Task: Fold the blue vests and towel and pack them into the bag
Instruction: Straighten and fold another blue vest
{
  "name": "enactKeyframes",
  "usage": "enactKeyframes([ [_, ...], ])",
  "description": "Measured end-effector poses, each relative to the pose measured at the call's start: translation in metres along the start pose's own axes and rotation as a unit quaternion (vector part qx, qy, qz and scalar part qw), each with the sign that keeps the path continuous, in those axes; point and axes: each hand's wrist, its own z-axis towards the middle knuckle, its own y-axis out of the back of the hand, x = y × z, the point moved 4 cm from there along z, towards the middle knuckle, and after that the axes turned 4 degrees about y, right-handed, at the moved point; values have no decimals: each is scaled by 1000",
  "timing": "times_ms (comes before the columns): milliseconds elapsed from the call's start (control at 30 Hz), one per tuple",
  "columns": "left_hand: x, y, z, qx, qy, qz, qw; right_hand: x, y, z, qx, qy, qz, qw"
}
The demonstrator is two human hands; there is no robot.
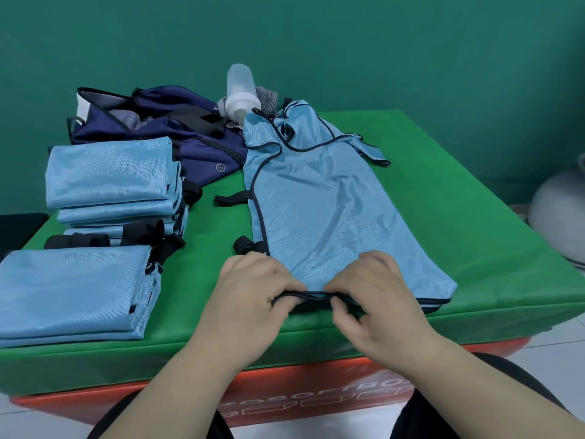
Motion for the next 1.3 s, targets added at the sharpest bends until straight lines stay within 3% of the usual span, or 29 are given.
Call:
enactKeyframes([
  [267,7,11,0,-13,125,-30,992,-9,0,-4,4,-17,-17,1000],
  [467,2,13,0,-13,107,-20,994,-9,1,-2,-3,-19,-33,999],
  [667,-4,7,-2,26,25,37,999,-7,1,-3,-1,-9,-25,1000],
  [833,2,11,-3,-10,76,13,997,-13,2,-6,22,-26,-46,998],
  [1000,3,26,-4,-34,111,24,993,-27,17,-10,7,-100,-101,990],
  [1300,-27,83,7,-85,172,-90,977,-42,77,2,37,-149,-161,975],
])
